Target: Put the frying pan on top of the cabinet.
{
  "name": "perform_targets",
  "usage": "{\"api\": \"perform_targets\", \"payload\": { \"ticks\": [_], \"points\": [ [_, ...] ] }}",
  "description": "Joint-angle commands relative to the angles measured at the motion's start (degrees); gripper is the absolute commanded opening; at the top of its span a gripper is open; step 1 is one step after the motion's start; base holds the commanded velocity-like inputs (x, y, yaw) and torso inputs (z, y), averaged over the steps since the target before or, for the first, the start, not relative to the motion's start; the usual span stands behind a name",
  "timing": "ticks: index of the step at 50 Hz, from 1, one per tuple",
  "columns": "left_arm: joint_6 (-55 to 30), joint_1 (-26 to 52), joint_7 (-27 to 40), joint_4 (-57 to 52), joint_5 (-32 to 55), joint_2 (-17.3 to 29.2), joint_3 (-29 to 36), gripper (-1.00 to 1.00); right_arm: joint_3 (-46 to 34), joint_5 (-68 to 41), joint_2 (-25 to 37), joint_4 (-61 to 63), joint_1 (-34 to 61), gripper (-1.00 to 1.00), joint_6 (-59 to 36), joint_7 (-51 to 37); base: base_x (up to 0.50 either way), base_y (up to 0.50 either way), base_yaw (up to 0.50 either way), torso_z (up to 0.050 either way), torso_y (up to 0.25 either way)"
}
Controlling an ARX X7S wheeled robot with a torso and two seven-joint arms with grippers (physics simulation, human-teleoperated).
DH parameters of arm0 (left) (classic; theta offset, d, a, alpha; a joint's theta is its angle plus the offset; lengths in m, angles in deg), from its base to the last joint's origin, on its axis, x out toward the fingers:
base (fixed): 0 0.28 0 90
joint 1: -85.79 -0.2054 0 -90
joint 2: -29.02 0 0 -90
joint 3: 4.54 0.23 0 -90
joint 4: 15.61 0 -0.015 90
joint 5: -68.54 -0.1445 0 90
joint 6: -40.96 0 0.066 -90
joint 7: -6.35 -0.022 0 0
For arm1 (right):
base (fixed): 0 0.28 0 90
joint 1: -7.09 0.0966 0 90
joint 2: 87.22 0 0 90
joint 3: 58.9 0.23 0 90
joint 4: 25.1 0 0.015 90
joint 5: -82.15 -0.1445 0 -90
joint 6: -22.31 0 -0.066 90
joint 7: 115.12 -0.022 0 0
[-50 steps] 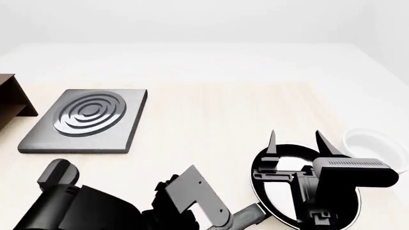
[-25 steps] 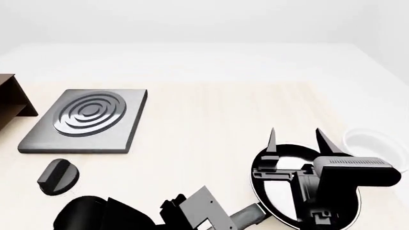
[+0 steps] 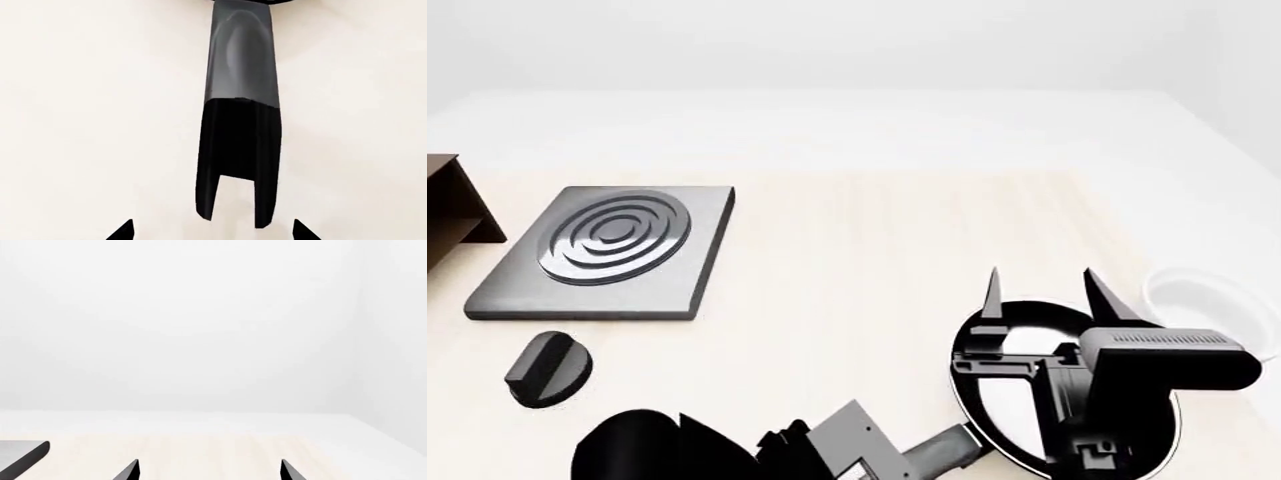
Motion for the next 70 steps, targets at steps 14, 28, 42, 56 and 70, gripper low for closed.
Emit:
{"api": "perform_targets", "payload": {
  "ticks": [14,28,42,56,70],
  "points": [
    [2.81,1.48,-1.24,1.85,-2.46,0.77,1.84,-1.00,-1.14,0.00,0.43,-0.19,-0.10,1.00,0.74,-0.47,0.00,0.00,0.00,0.000,0.000],
    [5.12,2.93,-0.01,-0.80,-0.27,4.48,-2.95,-1.00,-1.06,-0.09,1.03,0.86,-0.30,1.00,0.52,-1.12,0.00,0.00,0.00,0.000,0.001],
    [11.83,3.56,0.21,2.97,5.22,12.24,-16.21,-1.00,-1.43,-0.10,1.27,1.04,-0.06,1.00,0.55,-1.60,0.00,0.00,0.00,0.000,0.002],
    [10.94,17.69,3.55,17.18,5.30,14.10,-21.66,-1.00,-1.70,-0.37,1.62,1.57,0.05,1.00,0.44,-1.90,0.00,0.00,0.00,0.000,0.002],
    [11.27,45.61,-3.25,47.38,-12.51,9.91,-12.32,-1.00,-1.89,-0.75,1.90,1.62,0.12,1.00,0.71,-2.05,0.00,0.00,0.00,0.000,0.002]
  ]
}}
